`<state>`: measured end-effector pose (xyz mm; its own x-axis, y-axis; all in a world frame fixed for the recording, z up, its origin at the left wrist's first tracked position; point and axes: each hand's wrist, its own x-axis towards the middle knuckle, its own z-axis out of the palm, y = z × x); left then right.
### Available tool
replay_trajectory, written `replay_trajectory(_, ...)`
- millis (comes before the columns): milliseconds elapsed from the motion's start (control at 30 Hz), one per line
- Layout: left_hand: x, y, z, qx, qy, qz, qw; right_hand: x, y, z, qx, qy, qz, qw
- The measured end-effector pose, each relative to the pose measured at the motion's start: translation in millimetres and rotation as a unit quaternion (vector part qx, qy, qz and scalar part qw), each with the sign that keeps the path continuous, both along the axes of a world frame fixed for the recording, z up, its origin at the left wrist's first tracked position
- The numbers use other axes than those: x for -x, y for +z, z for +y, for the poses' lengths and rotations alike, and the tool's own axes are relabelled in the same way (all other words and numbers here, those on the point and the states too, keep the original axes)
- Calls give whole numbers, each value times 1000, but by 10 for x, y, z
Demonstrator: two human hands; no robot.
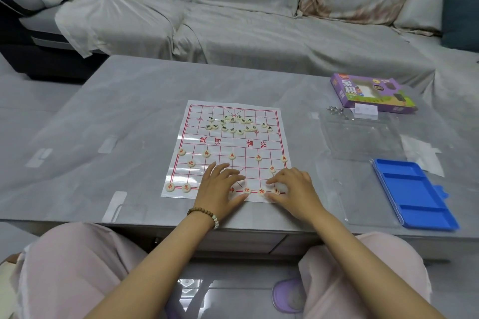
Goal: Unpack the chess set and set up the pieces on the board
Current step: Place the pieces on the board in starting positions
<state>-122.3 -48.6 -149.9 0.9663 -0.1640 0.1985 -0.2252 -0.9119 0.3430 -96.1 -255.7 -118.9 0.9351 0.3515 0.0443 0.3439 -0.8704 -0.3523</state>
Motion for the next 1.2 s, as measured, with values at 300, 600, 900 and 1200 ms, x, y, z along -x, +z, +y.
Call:
replay_trajectory(300, 2, 1, -77, 5, 4, 3, 1000, 13, -63, 38, 3, 19, -16, 1000)
replay_trajectory(600, -4, -7, -84, 13, 11, -5, 1000, -2, -78, 79, 10, 21, -18, 1000)
replay_trajectory(900, -3, -5, -83, 14, 14, 1, 1000, -26, -60, 94, 3, 21, -4, 1000)
replay_trajectory(1200, -6, 10, -88, 10, 18, 14, 1000, -15, -60, 87, -4, 20, -4, 1000)
